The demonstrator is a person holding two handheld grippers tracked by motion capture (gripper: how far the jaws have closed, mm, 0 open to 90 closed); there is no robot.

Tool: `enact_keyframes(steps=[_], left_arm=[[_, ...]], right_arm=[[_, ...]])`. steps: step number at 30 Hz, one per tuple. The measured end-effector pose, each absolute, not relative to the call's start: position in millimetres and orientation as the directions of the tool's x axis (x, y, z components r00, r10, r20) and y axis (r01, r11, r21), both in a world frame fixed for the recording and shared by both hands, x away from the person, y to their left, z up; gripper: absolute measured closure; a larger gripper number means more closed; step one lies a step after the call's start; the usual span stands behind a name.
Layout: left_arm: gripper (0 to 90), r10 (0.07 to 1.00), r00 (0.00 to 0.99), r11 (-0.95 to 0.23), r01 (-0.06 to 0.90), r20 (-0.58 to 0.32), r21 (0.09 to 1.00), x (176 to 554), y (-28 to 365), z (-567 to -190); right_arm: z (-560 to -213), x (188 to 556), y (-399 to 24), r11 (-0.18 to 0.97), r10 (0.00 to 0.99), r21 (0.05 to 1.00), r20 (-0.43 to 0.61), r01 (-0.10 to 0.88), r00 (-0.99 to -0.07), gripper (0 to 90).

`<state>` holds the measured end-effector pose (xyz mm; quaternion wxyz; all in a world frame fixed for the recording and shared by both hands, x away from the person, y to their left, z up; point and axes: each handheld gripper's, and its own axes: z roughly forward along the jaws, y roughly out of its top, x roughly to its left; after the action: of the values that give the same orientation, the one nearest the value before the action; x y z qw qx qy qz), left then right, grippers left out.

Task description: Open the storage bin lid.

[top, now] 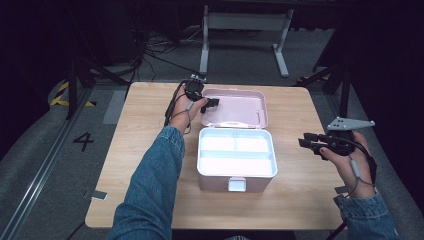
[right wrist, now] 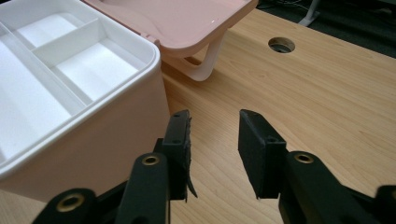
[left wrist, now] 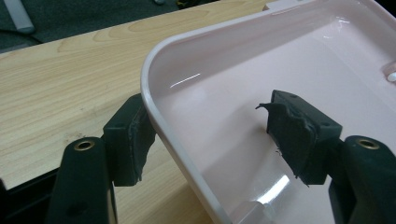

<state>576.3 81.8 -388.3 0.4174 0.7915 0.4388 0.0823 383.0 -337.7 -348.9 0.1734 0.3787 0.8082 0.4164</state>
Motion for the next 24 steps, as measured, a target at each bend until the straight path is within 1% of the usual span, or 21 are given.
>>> enact_keyframes(steps=[1, 3, 8, 13, 19, 24], left_arm=[[34.4, 0.763, 0.601, -0.266, 0.626, -0.236, 0.733, 576.3, 81.8, -388.3], [34.9, 0.766, 0.600, -0.273, 0.628, -0.230, 0.729, 575.8, 82.7, -387.0], [34.9, 0.771, 0.581, -0.225, 0.632, -0.261, 0.742, 575.1, 90.6, -384.2], [34.8, 0.793, 0.571, -0.223, 0.596, -0.212, 0.771, 566.5, 104.9, -372.5], [34.8, 0.757, 0.631, -0.239, 0.512, -0.172, 0.825, 539.4, 111.5, -342.7], [34.1, 0.696, 0.708, -0.286, 0.427, -0.120, 0.858, 501.8, 112.5, -314.2]], right_arm=[[-348.9, 383.0, -337.7, 0.366, 0.757, 0.804, 0.035, 0.468, -0.653, 62.2], [-349.2, 383.2, -337.2, 0.337, 0.765, 0.814, 0.055, 0.472, -0.641, 58.4], [-349.7, 385.4, -335.6, 0.311, 0.769, 0.823, 0.076, 0.475, -0.635, 53.5], [-349.2, 389.6, -332.6, 0.307, 0.765, 0.825, 0.083, 0.475, -0.639, 52.3], [-348.6, 400.2, -328.0, 0.314, 0.756, 0.825, 0.083, 0.470, -0.650, 52.1], [-346.7, 408.9, -324.7, 0.314, 0.749, 0.826, 0.087, 0.468, -0.657, 51.7]])
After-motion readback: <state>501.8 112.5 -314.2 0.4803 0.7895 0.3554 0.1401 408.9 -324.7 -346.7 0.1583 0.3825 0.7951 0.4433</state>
